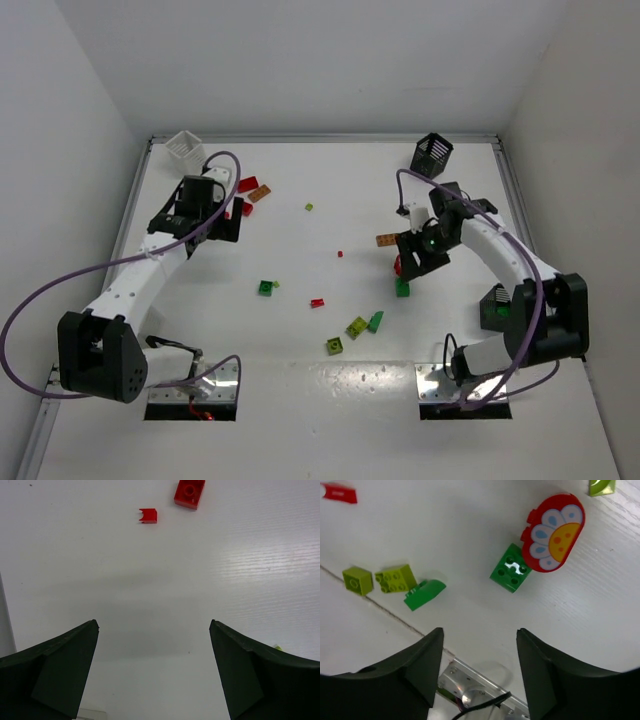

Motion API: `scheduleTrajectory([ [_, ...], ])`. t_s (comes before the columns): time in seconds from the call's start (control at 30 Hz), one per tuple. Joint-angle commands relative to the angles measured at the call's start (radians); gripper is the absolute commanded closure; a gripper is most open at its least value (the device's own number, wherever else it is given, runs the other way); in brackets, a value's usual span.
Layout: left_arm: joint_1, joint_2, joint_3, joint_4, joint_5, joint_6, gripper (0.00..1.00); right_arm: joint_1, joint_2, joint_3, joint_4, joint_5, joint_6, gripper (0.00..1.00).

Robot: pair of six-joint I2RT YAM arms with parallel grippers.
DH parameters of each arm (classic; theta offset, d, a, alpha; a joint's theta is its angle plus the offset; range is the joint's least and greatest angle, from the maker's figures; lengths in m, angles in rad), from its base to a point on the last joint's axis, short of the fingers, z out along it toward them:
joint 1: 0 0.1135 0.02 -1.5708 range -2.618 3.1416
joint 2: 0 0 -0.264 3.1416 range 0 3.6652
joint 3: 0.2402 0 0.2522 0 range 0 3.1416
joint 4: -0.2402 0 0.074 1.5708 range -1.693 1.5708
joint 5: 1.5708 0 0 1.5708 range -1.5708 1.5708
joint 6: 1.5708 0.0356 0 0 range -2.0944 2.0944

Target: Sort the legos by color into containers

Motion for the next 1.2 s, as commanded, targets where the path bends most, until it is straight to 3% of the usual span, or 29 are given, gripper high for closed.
scheduleTrajectory([
  [0.0,0.007,-0.006,0.045,0.026,-0.041,-0.023,0.0,0.021,0.038,-0.012,0.099,0.071,0.173,0.43],
  [0.1,0.007,-0.017,0.054,0.026,-0.05,-0.023,0.0,0.031,0.086,-0.012,0.099,0.161,0.233,0.5],
  [0.2,0.007,-0.027,0.066,0.016,-0.079,-0.023,0.0,0.054,0.13,-0.003,0.09,0.192,0.257,0.5],
  [0.47,0.007,-0.038,0.057,0.016,-0.102,-0.013,0.0,0.097,0.234,0.027,0.128,0.203,0.328,0.27],
  [0.53,0.007,-0.038,0.046,0.016,-0.111,-0.023,0.0,0.107,0.244,0.027,0.148,0.227,0.359,0.26],
  [1.17,0.007,0.029,0.055,0.025,-0.093,-0.023,0.0,0.129,0.36,0.027,0.199,0.323,0.4,0.35],
])
